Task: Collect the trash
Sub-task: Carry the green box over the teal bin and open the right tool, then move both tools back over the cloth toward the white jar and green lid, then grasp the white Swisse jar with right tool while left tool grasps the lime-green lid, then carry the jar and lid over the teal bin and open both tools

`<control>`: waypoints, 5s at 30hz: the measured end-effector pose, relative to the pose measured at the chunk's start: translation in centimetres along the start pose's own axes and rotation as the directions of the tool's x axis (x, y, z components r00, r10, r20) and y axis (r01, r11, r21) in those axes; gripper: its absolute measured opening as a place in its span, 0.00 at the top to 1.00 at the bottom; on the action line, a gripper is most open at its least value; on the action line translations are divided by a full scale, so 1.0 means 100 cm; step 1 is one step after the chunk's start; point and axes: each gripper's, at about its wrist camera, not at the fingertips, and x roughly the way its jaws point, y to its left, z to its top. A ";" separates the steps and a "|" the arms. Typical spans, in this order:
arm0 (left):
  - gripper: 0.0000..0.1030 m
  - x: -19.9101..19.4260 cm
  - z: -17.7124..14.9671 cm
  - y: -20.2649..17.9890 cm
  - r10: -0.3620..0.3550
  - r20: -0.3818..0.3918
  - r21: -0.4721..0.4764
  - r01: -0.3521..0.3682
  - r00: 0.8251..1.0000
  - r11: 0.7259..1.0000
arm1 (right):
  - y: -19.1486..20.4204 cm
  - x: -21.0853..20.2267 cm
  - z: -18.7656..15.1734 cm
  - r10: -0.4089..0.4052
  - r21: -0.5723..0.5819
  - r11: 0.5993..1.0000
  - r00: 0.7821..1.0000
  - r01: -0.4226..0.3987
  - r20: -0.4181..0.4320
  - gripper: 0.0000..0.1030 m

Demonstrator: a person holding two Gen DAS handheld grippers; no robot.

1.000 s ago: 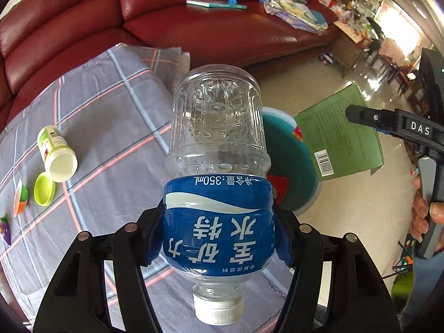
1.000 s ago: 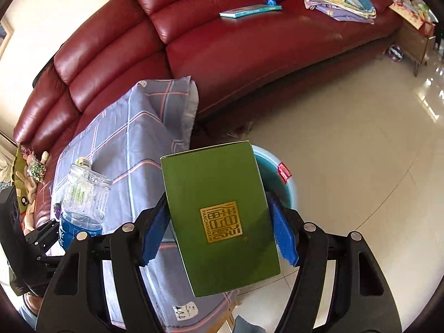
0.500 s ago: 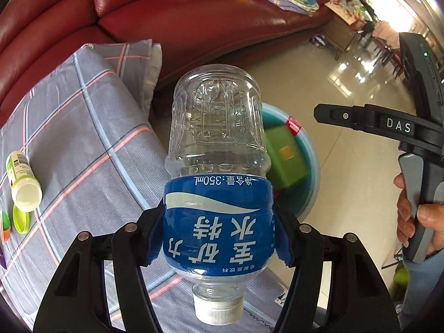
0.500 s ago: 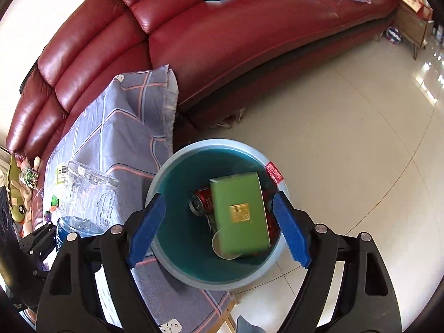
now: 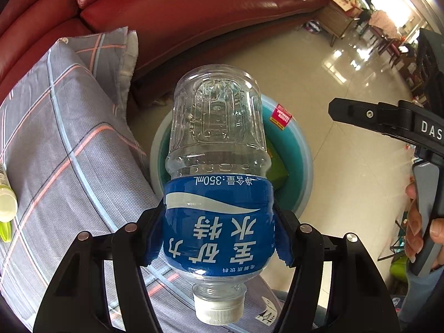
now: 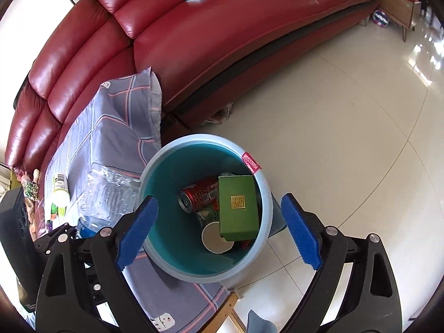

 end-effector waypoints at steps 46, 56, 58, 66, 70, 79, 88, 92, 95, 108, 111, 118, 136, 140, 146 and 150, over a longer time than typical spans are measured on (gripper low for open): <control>0.05 -0.095 -0.086 0.122 0.055 0.162 -0.261 -0.011 0.985 0.965 | 0.170 -0.003 -0.042 -0.100 -0.282 0.956 0.993 0.077 -0.068 0.12; 0.06 -0.115 -0.129 0.207 0.110 0.170 -0.399 -0.034 0.979 0.916 | 0.256 0.033 -0.047 -0.097 -0.402 0.915 0.988 0.041 -0.119 0.12; 0.06 -0.118 -0.139 0.224 0.127 0.168 -0.424 -0.045 0.978 0.904 | 0.274 0.040 -0.050 -0.099 -0.428 0.903 0.987 0.034 -0.130 0.12; 0.06 -0.135 -0.172 0.293 0.174 0.170 -0.508 -0.065 0.970 0.859 | 0.345 0.068 -0.053 -0.102 -0.517 0.856 0.981 0.002 -0.165 0.12; 0.06 -0.145 -0.182 0.326 0.209 0.172 -0.539 -0.086 0.963 0.838 | 0.382 0.084 -0.055 -0.094 -0.561 0.827 0.978 -0.026 -0.185 0.12; 0.06 -0.147 -0.192 0.358 0.202 0.166 -0.564 -0.076 0.965 0.823 | 0.436 0.125 -0.046 -0.091 -0.608 0.792 0.975 -0.052 -0.202 0.14; 0.06 -0.125 -0.181 0.345 0.142 0.167 -0.514 -0.037 0.976 0.857 | 0.452 0.177 -0.040 -0.112 -0.613 0.786 0.955 -0.083 -0.273 0.39; 0.06 -0.116 -0.176 0.339 0.119 0.164 -0.496 -0.022 0.979 0.868 | 0.452 0.190 -0.045 -0.107 -0.617 0.780 0.949 -0.105 -0.297 0.46; 0.06 -0.110 -0.170 0.334 0.101 0.163 -0.486 -0.009 0.981 0.874 | 0.447 0.179 -0.046 -0.085 -0.627 0.772 0.961 -0.104 -0.264 0.52; 0.26 -0.081 -0.119 0.310 0.088 0.176 -0.416 -0.007 0.980 0.909 | 0.374 0.133 -0.030 0.006 -0.514 0.848 0.972 -0.128 -0.234 0.52; 0.27 -0.071 -0.111 0.314 0.119 0.156 -0.421 -0.044 0.981 0.906 | 0.363 0.132 -0.031 0.021 -0.501 0.854 0.972 -0.139 -0.235 0.52; 0.27 -0.063 -0.098 0.315 0.185 0.142 -0.406 -0.113 0.972 0.907 | 0.349 0.133 -0.031 0.049 -0.476 0.865 0.972 -0.157 -0.232 0.52; 0.45 -0.072 -0.095 0.295 0.280 0.174 -0.398 -0.192 0.944 0.897 | 0.322 0.118 -0.034 0.095 -0.423 0.887 0.971 -0.182 -0.219 0.52; 0.45 -0.082 -0.098 0.276 0.268 0.193 -0.373 -0.182 0.944 0.910 | 0.310 0.101 -0.038 0.108 -0.405 0.896 0.974 -0.183 -0.201 0.52; 0.45 -0.101 -0.100 0.237 0.224 0.235 -0.316 -0.143 0.946 0.938 | 0.276 0.068 -0.040 0.131 -0.353 0.918 0.978 -0.181 -0.160 0.52; 0.45 -0.110 -0.098 0.205 0.184 0.258 -0.272 -0.112 0.948 0.956 | 0.245 0.041 -0.039 0.149 -0.312 0.933 0.982 -0.178 -0.113 0.52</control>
